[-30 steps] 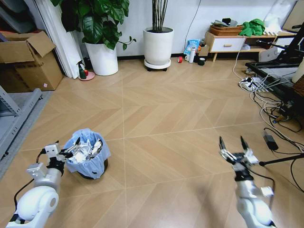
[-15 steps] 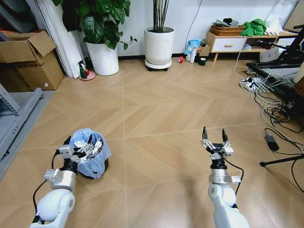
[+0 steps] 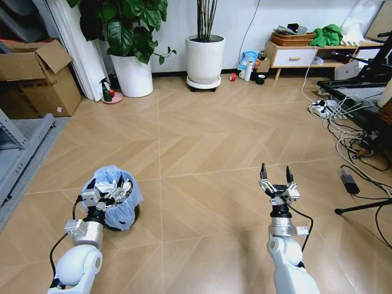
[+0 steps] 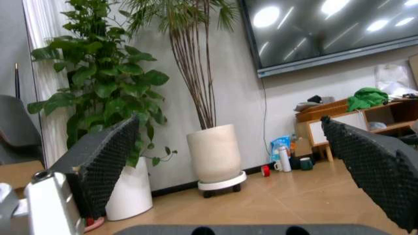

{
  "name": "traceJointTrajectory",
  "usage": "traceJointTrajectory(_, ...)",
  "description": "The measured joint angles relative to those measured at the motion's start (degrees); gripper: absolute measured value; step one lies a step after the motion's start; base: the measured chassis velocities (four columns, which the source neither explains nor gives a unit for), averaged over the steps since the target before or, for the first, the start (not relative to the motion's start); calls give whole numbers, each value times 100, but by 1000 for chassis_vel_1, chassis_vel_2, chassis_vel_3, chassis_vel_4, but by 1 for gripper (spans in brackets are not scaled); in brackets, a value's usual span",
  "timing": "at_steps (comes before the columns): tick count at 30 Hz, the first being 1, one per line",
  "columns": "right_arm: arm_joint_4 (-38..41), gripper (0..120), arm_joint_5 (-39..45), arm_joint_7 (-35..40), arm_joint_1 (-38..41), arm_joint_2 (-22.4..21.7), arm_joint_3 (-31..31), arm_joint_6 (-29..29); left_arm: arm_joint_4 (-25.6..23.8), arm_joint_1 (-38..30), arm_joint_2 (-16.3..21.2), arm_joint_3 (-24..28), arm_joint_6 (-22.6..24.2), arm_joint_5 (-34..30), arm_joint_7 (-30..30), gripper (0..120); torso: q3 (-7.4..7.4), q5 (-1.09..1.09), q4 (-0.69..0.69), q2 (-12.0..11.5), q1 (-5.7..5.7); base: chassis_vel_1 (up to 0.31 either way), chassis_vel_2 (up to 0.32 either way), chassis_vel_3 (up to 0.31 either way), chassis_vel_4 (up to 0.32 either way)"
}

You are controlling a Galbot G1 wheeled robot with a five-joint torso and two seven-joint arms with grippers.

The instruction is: Pick up the trash bin and place the garbage on the floor into it.

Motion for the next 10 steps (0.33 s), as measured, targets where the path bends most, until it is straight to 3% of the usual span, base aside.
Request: traceJointTrajectory(10, 8, 100, 2, 4, -5, -5, 1, -7, 0, 1, 6, 0, 8, -10, -6, 100, 0, 0, 0, 0, 0, 0, 0, 0, 0)
